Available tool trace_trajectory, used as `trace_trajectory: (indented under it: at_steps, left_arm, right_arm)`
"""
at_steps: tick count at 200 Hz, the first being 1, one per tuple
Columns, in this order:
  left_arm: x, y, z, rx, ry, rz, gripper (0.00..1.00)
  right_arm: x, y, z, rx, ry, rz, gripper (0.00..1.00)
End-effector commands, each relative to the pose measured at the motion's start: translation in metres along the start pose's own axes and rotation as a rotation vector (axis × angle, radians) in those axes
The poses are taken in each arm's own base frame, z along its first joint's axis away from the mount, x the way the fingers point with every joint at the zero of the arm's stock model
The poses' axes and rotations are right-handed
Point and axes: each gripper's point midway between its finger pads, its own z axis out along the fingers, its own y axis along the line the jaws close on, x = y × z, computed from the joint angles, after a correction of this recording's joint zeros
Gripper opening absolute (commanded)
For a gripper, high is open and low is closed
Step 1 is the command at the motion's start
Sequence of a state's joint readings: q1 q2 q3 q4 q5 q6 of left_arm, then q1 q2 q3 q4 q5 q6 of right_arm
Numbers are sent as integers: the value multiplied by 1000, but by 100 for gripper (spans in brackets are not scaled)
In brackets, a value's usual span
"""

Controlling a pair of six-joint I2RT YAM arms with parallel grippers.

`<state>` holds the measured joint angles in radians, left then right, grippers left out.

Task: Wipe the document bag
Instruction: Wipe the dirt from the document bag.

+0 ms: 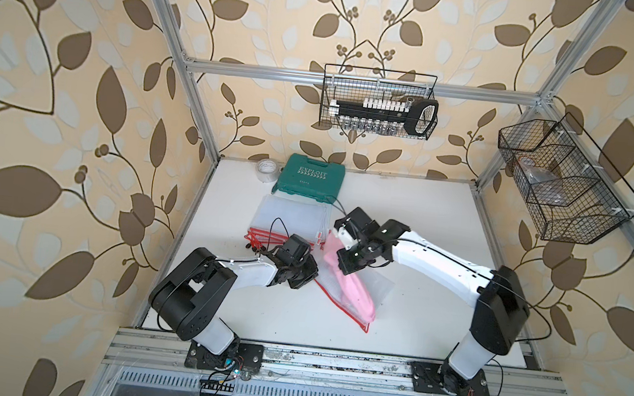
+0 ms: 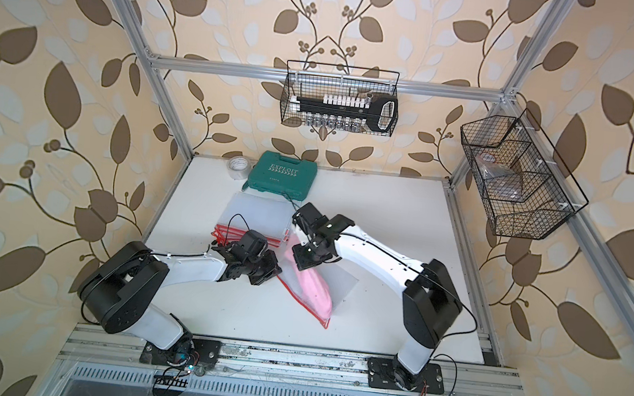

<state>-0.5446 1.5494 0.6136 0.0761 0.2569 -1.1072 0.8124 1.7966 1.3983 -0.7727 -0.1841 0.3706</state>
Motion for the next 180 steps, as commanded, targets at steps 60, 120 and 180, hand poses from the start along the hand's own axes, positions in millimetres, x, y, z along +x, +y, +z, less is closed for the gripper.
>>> trace_trajectory:
  at_steps: [60, 120, 180]
  left_arm:
    - [1, -4, 1, -10, 15, 38, 0]
    - [-5, -18, -2, 11, 26, 71, 0]
    - [-7, -22, -3, 13, 24, 79, 0]
  right_arm:
    - [53, -180, 15, 453, 135, 405, 0]
    - [31, -101, -50, 353, 29, 104, 0]
    - [-1, -38, 41, 20, 48, 205, 0]
